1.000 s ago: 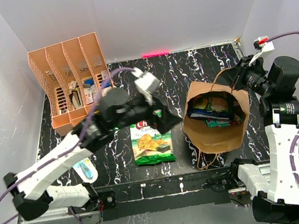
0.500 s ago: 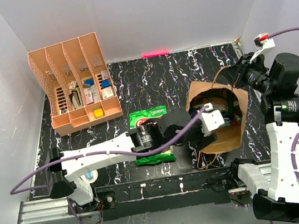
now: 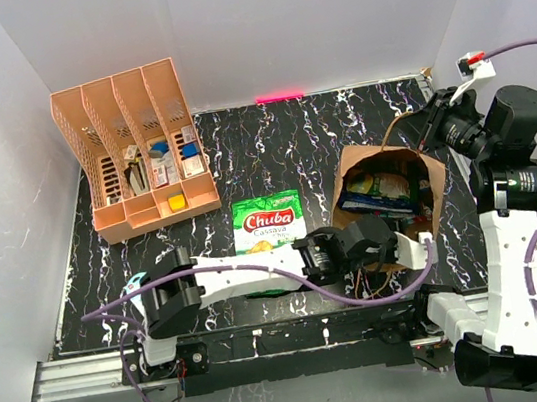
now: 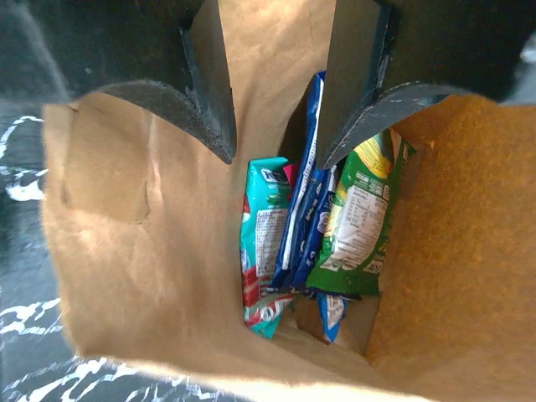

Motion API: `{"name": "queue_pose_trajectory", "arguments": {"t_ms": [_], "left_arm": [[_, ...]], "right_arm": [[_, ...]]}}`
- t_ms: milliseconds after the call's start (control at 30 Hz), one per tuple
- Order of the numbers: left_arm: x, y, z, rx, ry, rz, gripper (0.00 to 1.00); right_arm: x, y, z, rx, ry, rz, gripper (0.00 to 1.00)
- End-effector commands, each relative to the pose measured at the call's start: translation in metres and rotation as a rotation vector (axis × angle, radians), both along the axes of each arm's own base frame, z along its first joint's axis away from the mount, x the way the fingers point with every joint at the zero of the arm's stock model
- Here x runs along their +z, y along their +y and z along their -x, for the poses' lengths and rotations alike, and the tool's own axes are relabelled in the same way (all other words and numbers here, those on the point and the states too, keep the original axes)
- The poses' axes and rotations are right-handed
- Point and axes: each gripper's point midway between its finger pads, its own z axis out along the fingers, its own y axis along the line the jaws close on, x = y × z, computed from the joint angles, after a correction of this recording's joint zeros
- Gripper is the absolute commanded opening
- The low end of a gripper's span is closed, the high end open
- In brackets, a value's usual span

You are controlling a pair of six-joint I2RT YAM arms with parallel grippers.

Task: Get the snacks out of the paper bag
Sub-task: Take out the snack from the paper bag.

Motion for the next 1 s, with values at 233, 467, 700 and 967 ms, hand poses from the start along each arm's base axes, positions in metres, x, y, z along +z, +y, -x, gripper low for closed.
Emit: {"name": "queue_pose_trajectory", "arguments": {"t_ms": [233,467,700,967], "left_arm": [[0.011,-0.026,-0.073,-0.020,-0.040,0.068,0.34],[-0.001,-0.036,-0.094,-0.009,-0.053,0.075,0.33],[-0.012,-0.045,-0.110,0.015,-0.089,0.066,0.37],[-0.026,-0.044,-0.118,0.025,-0.076,0.035,0.45]], "right_arm": [[0.032,0.004,0.006,0.019,-0.093,0.019,0.08],[0.032,0.004,0.003,0.019,-0.090,0.021,0.08],[0.033,0.003,0.003,0.018,-0.091,0.022,0.08],[0.033,0.004,0.004,0.018,-0.091,0.021,0.08]]}}
